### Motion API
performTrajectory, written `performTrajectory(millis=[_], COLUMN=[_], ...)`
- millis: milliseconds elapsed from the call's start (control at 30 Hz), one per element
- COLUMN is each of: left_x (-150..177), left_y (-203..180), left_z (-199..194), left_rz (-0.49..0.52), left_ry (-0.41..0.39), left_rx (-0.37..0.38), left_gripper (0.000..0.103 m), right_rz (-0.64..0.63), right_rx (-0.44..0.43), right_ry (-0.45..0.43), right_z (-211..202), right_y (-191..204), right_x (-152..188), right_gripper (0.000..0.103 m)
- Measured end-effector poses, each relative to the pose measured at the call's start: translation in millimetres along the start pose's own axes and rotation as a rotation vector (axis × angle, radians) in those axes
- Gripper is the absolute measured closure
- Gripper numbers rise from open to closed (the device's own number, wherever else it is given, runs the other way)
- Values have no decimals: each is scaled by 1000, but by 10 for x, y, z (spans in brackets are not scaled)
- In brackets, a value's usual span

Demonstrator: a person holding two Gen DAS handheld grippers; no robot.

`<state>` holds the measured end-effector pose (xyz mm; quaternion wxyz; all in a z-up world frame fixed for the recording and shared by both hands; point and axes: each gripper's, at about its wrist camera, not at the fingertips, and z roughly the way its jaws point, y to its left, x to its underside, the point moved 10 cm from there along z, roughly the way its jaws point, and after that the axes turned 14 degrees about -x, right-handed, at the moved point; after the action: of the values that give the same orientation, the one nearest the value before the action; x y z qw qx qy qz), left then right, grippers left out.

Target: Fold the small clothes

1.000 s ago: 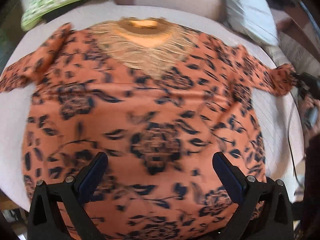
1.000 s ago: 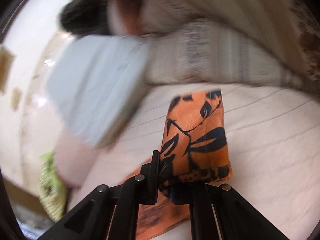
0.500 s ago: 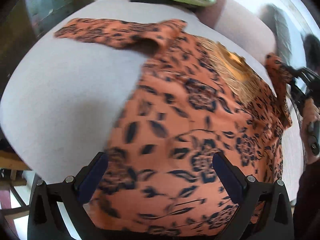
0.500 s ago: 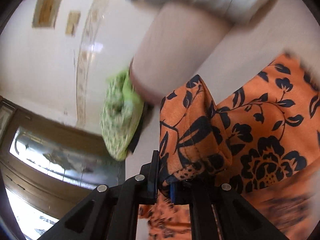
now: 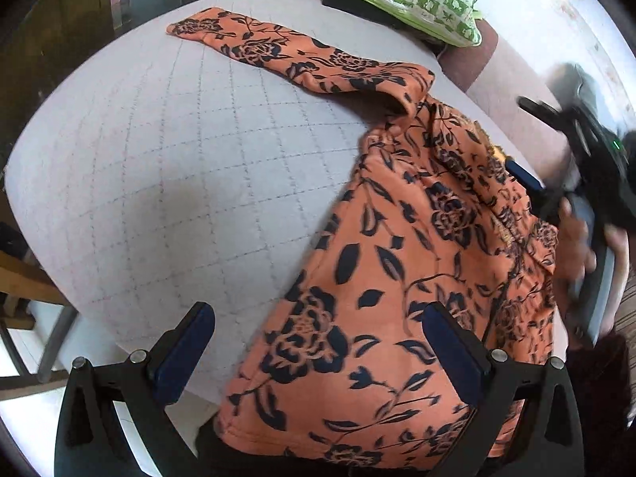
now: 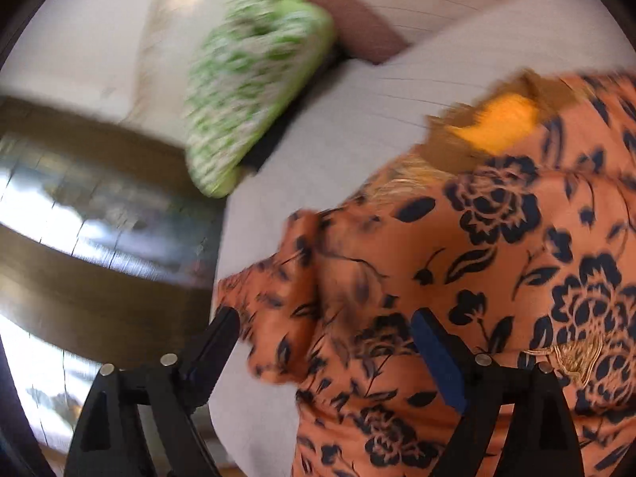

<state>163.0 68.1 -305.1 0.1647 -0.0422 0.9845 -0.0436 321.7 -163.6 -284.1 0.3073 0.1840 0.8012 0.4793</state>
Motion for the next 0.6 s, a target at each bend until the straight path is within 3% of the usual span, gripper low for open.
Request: performTrajectory(millis=[100, 233, 433, 600], left_x=[-82, -271, -580, -998], left_y=[-170, -493, -1094, -1541], left_z=[-78, -125, 88, 376], left_rz=[-1, 27, 127, 183], left_ry=[-17, -56, -72, -115], left_rx=[32, 33, -15, -94], left_gripper=[0, 0, 0, 0], right_rz=[-95, -112, -32, 74], right_rx=[-10, 42, 109, 91], right_ry=[-34, -127, -308, -419], right_z=[-403, -1171, -2462, -3160], right_y=[81, -186, -915, -1466], right_x=[3, -53, -129, -130], right_gripper=[13, 13, 13, 16])
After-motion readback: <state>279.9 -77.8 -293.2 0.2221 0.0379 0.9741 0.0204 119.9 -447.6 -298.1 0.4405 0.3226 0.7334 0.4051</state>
